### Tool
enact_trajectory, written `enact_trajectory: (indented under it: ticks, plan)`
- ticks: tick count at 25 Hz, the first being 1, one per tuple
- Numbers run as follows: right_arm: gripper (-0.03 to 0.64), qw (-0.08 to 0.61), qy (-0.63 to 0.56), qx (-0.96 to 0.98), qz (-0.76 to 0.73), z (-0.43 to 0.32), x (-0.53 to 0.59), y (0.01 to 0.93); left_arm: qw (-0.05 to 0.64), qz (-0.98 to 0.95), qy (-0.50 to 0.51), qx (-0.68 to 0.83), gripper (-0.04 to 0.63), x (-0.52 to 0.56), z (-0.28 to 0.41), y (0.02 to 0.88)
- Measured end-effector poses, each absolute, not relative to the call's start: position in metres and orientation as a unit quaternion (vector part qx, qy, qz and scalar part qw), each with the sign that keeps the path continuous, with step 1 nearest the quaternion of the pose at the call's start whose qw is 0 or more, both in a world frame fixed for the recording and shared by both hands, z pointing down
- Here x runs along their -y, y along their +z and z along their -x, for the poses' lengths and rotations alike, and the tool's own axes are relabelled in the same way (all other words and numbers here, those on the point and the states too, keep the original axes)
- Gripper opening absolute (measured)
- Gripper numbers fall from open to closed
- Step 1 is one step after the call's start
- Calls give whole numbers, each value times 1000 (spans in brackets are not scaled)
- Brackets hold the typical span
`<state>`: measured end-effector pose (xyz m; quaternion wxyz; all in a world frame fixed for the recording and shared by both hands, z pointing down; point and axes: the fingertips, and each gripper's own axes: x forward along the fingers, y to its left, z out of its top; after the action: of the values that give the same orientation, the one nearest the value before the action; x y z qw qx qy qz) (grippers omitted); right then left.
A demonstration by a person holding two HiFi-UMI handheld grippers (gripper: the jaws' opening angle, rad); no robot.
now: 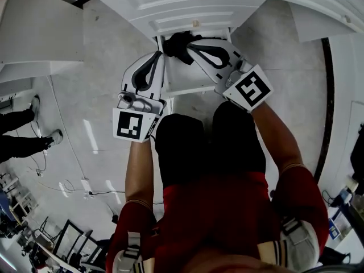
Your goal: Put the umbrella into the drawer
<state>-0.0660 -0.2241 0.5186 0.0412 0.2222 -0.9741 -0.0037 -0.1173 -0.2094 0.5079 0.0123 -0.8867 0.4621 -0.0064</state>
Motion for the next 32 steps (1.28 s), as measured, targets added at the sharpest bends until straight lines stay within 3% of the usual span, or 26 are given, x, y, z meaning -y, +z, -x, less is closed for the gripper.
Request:
enact_trajectory:
  ticks: [32]
  plan:
    - [0,22,7,969,-244,54,134,184,-2,894,0,-448,6,129,101,182]
